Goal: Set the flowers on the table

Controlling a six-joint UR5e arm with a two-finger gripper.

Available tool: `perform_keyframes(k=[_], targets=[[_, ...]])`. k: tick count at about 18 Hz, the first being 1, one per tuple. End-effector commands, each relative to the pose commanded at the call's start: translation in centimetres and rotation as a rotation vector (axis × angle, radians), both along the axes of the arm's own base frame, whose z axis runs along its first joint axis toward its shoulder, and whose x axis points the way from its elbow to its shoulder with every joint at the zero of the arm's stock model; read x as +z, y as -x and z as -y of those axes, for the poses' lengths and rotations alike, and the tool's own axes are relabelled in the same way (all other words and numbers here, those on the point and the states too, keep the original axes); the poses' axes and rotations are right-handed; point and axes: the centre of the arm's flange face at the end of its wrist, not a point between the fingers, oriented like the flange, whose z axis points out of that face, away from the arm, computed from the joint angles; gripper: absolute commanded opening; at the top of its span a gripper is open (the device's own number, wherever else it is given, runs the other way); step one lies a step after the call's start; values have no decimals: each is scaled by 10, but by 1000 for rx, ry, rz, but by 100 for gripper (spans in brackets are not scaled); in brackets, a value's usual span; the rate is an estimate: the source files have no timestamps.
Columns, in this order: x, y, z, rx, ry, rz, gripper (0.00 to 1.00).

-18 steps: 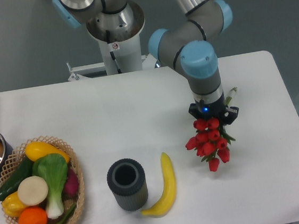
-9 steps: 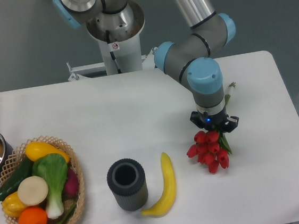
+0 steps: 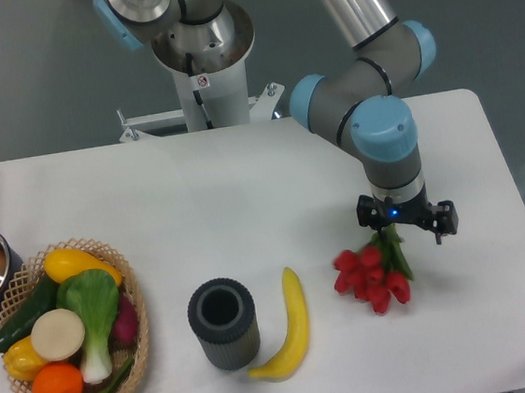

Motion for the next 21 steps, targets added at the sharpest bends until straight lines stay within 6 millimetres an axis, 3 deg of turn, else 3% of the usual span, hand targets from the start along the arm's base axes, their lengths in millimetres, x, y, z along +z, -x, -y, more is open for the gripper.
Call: perform_keyframes(k=[2, 4, 7, 11, 18, 21], targets=[[0, -6, 5, -15, 9, 0, 100], [8, 1, 11, -58, 43, -27, 100], [31, 17, 36, -52, 62, -64, 100], [47, 33, 70, -118, 65, -60, 100], [47, 56, 122, -348, -19, 45, 100], [46, 56, 123, -365, -40, 48, 100]])
